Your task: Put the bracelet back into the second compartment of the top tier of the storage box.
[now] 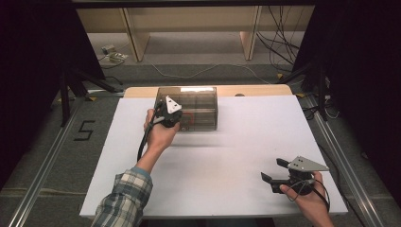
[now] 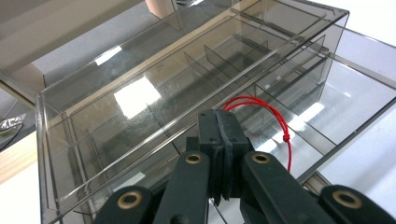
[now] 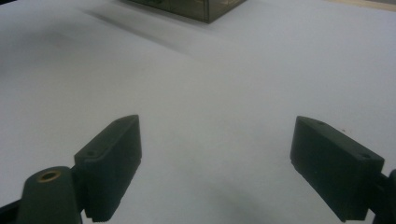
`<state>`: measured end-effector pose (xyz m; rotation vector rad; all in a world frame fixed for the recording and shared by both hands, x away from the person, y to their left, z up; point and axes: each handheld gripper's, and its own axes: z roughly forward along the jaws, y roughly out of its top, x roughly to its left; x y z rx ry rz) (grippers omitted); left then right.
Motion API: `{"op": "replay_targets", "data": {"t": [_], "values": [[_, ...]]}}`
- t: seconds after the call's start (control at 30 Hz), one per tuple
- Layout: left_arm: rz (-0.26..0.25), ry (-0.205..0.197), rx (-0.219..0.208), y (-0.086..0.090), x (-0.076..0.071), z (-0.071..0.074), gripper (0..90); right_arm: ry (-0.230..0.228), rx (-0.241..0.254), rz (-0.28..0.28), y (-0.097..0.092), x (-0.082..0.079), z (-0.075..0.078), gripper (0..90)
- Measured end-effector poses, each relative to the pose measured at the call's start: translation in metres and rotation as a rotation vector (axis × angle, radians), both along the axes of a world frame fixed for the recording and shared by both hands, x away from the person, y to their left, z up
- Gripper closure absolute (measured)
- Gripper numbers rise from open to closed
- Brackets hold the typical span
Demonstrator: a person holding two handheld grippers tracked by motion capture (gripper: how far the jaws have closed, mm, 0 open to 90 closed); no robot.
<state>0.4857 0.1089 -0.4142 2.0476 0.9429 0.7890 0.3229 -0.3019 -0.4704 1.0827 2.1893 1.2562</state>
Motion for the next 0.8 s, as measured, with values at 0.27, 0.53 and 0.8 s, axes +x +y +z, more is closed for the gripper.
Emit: {"op": "replay_targets", "data": {"t": [0.27, 0.53, 0.8], "values": [[-0.007, 0.008, -0.001, -0.0027, 0.0009, -0.0021, 88.5, 0.0, 0.0, 0.0, 0.0, 0.0, 0.0, 17.3], [0.013, -0.003, -0.002, -0.0017, -0.0009, 0.0005, 80.1, 0.0, -0.001, 0.001, 0.0, 0.0, 0.0, 17.3], [0.021, 0.004, -0.061, 0.0006, -0.0048, 0.0053, 74.1, 0.0, -0.001, 0.0, 0.0003, -0.0002, 0.0001, 17.3]]}}
